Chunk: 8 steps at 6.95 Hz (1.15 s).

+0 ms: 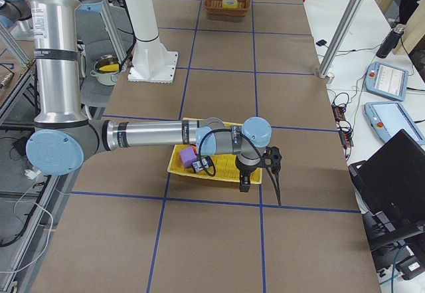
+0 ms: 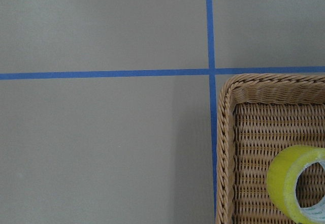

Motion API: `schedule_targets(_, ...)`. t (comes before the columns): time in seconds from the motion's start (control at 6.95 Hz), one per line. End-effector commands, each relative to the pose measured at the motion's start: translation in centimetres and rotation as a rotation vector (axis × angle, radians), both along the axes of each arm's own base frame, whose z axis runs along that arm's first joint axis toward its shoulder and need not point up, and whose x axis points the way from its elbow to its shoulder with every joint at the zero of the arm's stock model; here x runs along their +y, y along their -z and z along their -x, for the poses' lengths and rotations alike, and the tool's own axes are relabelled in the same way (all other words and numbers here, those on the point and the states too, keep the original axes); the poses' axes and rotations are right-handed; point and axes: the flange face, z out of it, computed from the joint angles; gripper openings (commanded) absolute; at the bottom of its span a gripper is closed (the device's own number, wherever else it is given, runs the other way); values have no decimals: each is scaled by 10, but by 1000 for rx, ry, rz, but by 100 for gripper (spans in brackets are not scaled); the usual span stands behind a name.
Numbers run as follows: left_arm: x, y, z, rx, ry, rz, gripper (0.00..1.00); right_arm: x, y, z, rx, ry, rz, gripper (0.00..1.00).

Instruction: Move tape to another basket

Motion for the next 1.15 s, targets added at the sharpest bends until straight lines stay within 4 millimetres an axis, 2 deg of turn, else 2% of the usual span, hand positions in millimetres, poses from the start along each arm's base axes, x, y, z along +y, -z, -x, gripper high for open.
schedule_targets(0.0, -1, 1, 0, 0, -1, -2, 98, -3, 8, 0, -2, 0, -14, 100)
schedule_targets(0.86, -1, 1, 0, 0, -1, -2, 98, -4, 13, 0, -4, -1, -18, 100)
schedule_targets(1.01, -1, 0, 0, 0, -1, 0, 98, -1, 19, 0, -6, -1, -29, 100)
